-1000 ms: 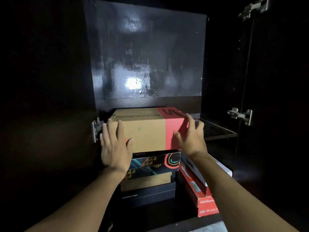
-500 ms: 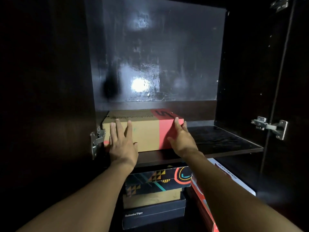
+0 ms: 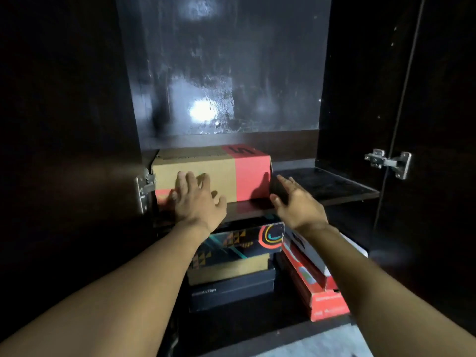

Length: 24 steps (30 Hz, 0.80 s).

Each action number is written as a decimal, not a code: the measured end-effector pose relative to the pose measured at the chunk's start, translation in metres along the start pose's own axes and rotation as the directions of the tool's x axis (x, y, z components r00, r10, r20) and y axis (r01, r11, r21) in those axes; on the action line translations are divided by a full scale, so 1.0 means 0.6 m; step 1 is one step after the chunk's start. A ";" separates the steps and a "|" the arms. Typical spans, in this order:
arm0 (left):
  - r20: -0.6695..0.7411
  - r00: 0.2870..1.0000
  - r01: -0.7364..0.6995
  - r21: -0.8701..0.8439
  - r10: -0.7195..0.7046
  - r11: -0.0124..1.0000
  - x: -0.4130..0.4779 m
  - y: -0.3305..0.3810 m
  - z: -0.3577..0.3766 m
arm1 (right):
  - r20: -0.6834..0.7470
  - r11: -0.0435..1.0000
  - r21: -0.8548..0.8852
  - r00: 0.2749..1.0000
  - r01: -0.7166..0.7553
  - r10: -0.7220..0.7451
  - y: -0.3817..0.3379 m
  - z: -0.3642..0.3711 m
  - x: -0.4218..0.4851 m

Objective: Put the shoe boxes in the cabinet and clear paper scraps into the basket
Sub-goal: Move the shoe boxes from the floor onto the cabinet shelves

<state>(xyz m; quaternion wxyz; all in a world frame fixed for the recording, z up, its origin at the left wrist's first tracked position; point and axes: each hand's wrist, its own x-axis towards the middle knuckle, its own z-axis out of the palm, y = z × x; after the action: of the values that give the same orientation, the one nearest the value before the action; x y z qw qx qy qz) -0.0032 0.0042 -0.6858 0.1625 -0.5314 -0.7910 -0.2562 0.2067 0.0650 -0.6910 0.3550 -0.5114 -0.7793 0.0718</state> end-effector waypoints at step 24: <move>0.675 0.248 0.030 -0.722 0.694 0.691 -0.721 0.377 0.217 | -0.220 0.440 -0.339 0.525 -0.832 0.822 0.324 -0.154 -0.835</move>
<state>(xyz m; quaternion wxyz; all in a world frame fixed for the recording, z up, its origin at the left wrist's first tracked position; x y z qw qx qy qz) 0.3731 -0.1796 -0.9685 -0.4424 -0.7633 -0.4604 -0.0977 0.5222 -0.2925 -0.9556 0.1697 -0.8877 -0.4227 0.0675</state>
